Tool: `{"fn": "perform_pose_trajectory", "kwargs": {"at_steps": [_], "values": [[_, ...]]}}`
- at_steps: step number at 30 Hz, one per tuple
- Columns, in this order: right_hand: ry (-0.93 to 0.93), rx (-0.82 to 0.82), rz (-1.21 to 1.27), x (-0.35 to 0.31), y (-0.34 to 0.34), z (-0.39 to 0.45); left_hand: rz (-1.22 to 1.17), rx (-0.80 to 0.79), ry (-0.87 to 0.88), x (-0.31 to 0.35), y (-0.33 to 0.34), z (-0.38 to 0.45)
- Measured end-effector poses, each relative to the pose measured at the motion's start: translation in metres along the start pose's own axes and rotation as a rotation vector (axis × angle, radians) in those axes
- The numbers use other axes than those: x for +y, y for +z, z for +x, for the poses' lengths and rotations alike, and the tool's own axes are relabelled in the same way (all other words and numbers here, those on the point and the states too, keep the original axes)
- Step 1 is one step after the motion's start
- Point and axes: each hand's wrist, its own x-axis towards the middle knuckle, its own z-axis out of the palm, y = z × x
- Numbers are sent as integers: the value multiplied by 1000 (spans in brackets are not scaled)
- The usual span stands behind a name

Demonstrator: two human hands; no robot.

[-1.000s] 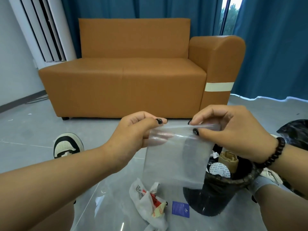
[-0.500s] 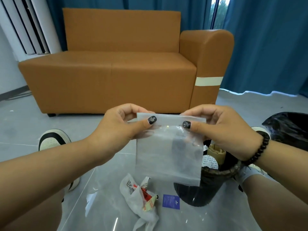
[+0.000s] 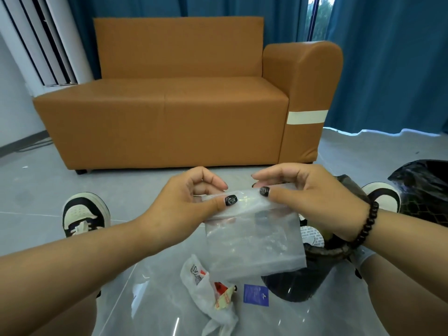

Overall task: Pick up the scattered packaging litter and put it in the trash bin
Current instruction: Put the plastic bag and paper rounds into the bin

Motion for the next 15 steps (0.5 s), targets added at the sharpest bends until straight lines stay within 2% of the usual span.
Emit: {"fn": "perform_pose_trajectory", "kwargs": {"at_steps": [4,8,10,15], "values": [[-76,37,-72,-2,2,-1,2,-1,-73,-1,0,-5],[-199,94,-40,-6,0,-2,-64,-185,-272,-6,-3,-11],[-275,84,-74,-6,0,-4,-149,-229,-347,-7,-3,-14],[-480,59,-253,-9,4,-10,-271,-250,-360,-1,-3,-19]]}}
